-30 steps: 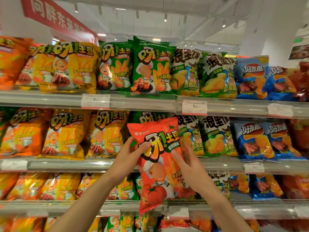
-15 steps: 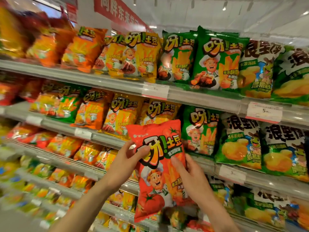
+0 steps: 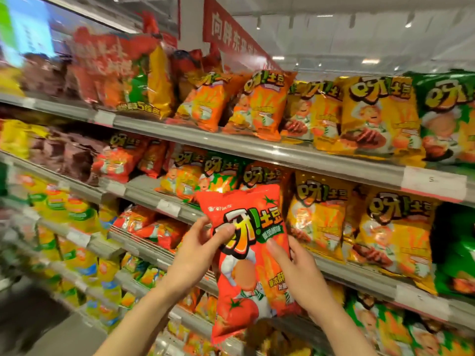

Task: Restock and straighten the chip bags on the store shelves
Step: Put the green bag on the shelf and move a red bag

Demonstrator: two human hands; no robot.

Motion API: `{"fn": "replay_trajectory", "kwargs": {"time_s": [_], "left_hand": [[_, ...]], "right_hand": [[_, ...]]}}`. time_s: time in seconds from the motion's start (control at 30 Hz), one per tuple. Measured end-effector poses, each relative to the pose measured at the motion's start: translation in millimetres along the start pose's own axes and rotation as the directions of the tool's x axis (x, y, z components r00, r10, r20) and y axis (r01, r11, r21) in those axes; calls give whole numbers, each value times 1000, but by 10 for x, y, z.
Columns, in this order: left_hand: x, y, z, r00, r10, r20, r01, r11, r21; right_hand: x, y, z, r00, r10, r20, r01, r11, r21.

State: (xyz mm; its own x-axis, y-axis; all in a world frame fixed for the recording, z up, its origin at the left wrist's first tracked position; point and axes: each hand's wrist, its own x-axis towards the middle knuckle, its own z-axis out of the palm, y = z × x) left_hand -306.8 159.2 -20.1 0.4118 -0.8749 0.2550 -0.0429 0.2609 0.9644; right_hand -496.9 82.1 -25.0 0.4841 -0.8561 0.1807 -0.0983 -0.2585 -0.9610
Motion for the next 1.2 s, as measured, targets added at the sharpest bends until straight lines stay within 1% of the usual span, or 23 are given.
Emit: {"fn": "replay_trajectory", "kwargs": {"time_s": [0.17, 0.3, 0.37, 0.47, 0.6, 0.7, 0.8, 0.87, 1.0, 1.1, 1.2], "left_hand": [[356, -40, -818, 996, -2, -84, 2, 1000, 1], [706, -160, -1424, 988, -11, -154, 15, 1000, 22], [893, -203, -1694, 983, -9, -185, 21, 998, 59], [1223, -273, -2118, 979, -8, -202, 27, 995, 92], [1830, -378, -2733, 963, -44, -267, 87, 985, 152], [2192, -424, -3031, 952, -71, -298, 130, 974, 185], [2531, -448, -3275, 955, -81, -284, 132, 977, 165], [2693, -471, -3390, 962, -67, -263, 115, 978, 173], [3053, -539, -3548, 969, -43, -245, 96, 973, 211], [3296, -508, -3601, 983, -17, -182, 58, 973, 223], [3491, -495, -3645, 991, 38, -126, -1, 960, 281]], "right_hand": [[557, -96, 813, 999, -20, 39, 19, 1000, 9], [1043, -55, 1370, 995, -16, 97, 18, 1000, -20], [1294, -32, 1626, 993, -14, 113, 18, 999, -30], [1689, -25, 2014, 993, -21, 118, 28, 998, -53], [2344, -45, 2584, 994, -38, 106, 47, 995, -88], [2706, -87, 2862, 995, -56, 86, 66, 991, -115], [3046, -118, 3128, 997, -41, 61, 50, 987, -153], [3204, -138, 3253, 998, -33, 52, 42, 981, -189], [3431, -215, 3384, 1000, -15, -11, 12, 971, -238], [3526, -308, 3474, 996, -14, -89, -10, 967, -254], [3615, -363, 3594, 976, 9, -218, -59, 973, -222]]}}
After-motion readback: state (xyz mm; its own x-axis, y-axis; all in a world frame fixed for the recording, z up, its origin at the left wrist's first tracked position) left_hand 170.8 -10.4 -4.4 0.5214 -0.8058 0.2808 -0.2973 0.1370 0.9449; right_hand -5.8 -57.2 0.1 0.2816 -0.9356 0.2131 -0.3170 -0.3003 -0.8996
